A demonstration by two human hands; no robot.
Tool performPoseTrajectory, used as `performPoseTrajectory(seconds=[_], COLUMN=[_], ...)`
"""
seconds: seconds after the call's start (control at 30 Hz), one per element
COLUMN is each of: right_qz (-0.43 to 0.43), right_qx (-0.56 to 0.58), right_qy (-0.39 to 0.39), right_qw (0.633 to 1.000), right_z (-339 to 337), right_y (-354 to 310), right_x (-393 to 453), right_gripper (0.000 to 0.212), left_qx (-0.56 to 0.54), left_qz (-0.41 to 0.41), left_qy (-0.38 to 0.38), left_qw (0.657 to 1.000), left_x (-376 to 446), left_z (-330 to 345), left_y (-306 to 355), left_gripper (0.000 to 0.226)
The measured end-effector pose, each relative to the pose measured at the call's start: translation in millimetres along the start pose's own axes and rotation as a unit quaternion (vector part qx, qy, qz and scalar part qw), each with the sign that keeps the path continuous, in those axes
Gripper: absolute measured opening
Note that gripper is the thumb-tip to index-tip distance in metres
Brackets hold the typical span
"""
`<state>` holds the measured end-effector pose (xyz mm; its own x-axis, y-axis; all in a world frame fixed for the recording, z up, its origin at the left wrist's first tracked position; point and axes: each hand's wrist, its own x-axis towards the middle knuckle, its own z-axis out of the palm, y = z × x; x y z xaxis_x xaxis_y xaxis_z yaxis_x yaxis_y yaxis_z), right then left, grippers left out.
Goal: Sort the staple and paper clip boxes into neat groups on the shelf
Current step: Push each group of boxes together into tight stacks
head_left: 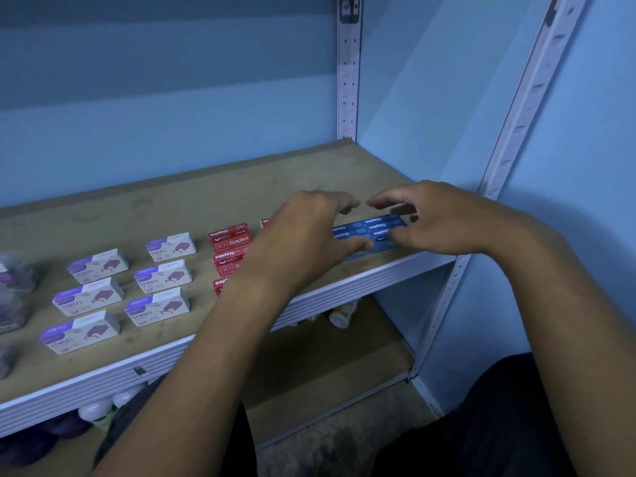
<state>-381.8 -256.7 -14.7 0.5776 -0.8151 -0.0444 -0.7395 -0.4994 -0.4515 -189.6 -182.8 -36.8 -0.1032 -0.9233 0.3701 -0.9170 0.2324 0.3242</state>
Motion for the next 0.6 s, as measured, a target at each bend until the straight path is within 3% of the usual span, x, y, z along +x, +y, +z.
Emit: performPoseTrajectory(seconds=[0.27, 0.6], right_qz=[-0.055, -0.112], right_qx=[0.040, 0.052], right_qy=[0.077, 0.053], right_qw=[0.995, 0.991], right_z=[-1, 15], right_y=[-21, -70], right_x=[1, 17], right_gripper=[0.049, 0.045], left_qx=[0.058, 0.073], left_qz=[-0.026, -0.100], left_qy=[0.037, 0.027], left_qw=[0.997, 0.992], left_x=[-23, -58], left_z=[-45, -71], left_y=[-18, -54], left_gripper=[0.037, 0.037])
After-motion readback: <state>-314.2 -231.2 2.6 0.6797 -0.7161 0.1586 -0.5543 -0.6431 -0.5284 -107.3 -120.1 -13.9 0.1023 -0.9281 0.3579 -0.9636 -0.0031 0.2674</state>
